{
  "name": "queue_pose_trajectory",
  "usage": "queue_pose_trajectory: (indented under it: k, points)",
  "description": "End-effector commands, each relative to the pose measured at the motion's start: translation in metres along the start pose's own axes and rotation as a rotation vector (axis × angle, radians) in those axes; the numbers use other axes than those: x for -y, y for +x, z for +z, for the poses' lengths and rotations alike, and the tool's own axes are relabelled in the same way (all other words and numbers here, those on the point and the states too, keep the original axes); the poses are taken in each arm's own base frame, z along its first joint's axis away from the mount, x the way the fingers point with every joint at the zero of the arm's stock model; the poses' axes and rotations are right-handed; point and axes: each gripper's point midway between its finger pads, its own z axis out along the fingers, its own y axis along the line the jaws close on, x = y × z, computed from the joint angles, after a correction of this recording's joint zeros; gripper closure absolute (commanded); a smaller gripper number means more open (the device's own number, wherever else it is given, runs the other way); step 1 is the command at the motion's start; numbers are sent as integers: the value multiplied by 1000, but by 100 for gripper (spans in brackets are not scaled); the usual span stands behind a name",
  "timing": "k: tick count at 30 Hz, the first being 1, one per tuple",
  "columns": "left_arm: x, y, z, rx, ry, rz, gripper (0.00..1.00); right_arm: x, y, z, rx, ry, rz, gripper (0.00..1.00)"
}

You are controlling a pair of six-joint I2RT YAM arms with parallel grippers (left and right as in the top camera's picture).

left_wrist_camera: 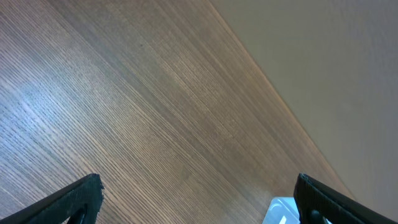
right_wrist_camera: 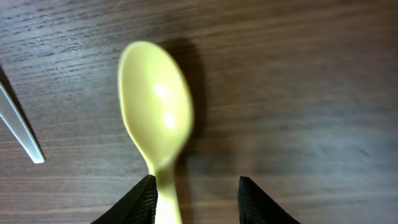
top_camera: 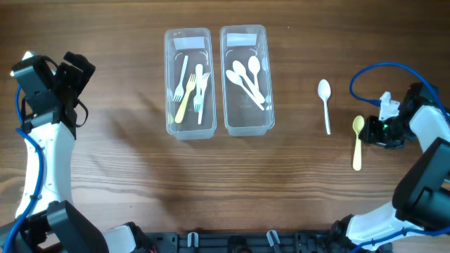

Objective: Pack container
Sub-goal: 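Move the right gripper to the yellow spoon and grasp it, then lift the yellow spoon and drop it into the right container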

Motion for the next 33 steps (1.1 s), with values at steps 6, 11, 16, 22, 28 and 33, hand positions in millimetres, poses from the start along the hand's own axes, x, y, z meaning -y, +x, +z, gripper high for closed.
queue_pose_trajectory:
  k: [6,11,16,22,28,33]
  points:
    - [7,-11,-7,28,18,-6,0,-44,-11,15,1,-37,-160,50]
    - [7,-11,-7,28,18,-6,0,-25,-6,15,-33,82,-84,51]
    - [7,-11,-7,28,18,-6,0,-25,0,19,-45,84,-86,52]
    - [7,-11,-7,28,18,-6,0,-25,29,52,-39,81,-81,73]
    - [7,-11,-7,28,18,-6,0,-23,-1,33,22,93,-37,96]
    - [7,-11,-7,28,18,-6,0,-28,-95,-66,204,117,-60,96]
